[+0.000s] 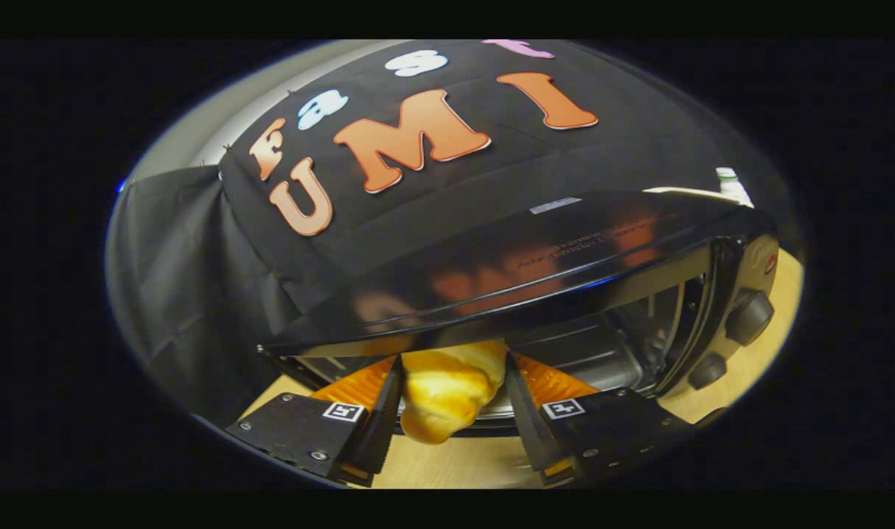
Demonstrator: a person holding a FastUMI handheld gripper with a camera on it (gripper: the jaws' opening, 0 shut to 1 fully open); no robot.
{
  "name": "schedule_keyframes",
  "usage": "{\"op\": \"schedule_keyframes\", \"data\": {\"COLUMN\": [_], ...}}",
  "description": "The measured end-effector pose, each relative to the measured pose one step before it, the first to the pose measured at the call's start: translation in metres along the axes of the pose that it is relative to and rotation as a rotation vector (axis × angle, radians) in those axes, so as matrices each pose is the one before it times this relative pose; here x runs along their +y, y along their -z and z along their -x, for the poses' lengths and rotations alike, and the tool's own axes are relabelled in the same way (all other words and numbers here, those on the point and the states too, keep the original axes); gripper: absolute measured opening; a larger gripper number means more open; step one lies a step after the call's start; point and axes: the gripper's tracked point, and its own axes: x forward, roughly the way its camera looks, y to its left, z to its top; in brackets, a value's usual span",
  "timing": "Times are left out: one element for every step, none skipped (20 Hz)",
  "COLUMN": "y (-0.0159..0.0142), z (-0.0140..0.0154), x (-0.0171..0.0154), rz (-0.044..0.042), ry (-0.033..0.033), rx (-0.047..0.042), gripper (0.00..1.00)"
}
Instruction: Open the toaster oven, put the food inside, and close the toaster oven door.
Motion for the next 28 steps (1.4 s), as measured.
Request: {"op": "schedule_keyframes", "data": {"y": [-0.00020, 0.00028, -0.00077, 0.00026, 0.00184, 0.00357, -0.00053, -0.00400, -0.00648, -0.00324, -0.00058, 0.00175, 0.00267, 0.00521, 0.00641, 0.01171, 0.01563, 0.01445, 0.01545, 0.01527, 0.00920, 0.01268, 0.00675, 0.00625, 0.00599, 0.00497, 0.00758, 0.00921], "z": [-0.00046, 0.00182, 0.00151, 0.00088, 0.00129, 0.00093, 0.00023, 0.00318, 0.00379, 0.00513, 0.00693, 0.01091, 0.01398, 0.01364, 0.01658, 0.01660, 0.01658, 0.01416, 0.01357, 0.01385, 0.01017, 0.00835, 0.00814, 0.00542, 0.00211, 0.00221, 0.00305, -0.00118], "x": [-0.00447, -0.00055, -0.00032, -0.00117, -0.00176, -0.00315, -0.00410, -0.00294, -0.00092, -0.00076, -0.00007, 0.00106, 0.00130, -0.00003, 0.00199, 0.00360, 0.00384, 0.00505, 0.00325, 0.00414, 0.00221, 0.00176, -0.00171, -0.00410, -0.00334, -0.00265, -0.00253, 0.00031], "rz": [0.02547, 0.02442, 0.02221, 0.02214, 0.01384, 0.00913, 0.00522, 0.00158, 0.00203, 0.00156, 0.00266, 0.00773, 0.00864, 0.00793, 0.00683, 0.00673, 0.00933, 0.00538, 0.00601, 0.00798, -0.00108, 0.00112, 0.00362, 0.01089, -0.00502, -0.01075, -0.01483, -0.00843], "ry": [0.02679, 0.01032, 0.00581, 0.00285, 0.00848, 0.00624, 0.00341, 0.00189, -0.00406, 0.00248, -0.00417, -0.00553, -0.01596, -0.00737, -0.01878, -0.02244, -0.02773, -0.02774, -0.02356, -0.02948, -0.01365, -0.01310, 0.00875, 0.00563, 0.01354, 0.01095, 0.00375, -0.00584], "rx": [-0.00088, -0.00403, -0.00489, 0.00073, 0.00866, 0.00562, -0.00249, -0.00827, -0.01388, -0.00751, -0.00513, 0.00875, 0.00201, 0.00260, 0.00114, 0.01340, 0.02278, 0.02294, 0.02978, 0.02319, 0.01377, 0.02301, -0.00889, 0.02692, 0.00994, 0.01100, 0.02261, 0.02991], "gripper": [0.76, 0.79, 0.84, 0.86, 0.89, 0.90, 0.91, 0.92, 0.91, 0.91, 0.90, 0.90, 0.90, 0.90, 0.90, 0.90, 0.90, 0.90, 0.90, 0.90, 0.90, 0.90, 0.90, 0.91, 0.90, 0.90, 0.90, 0.90]}}
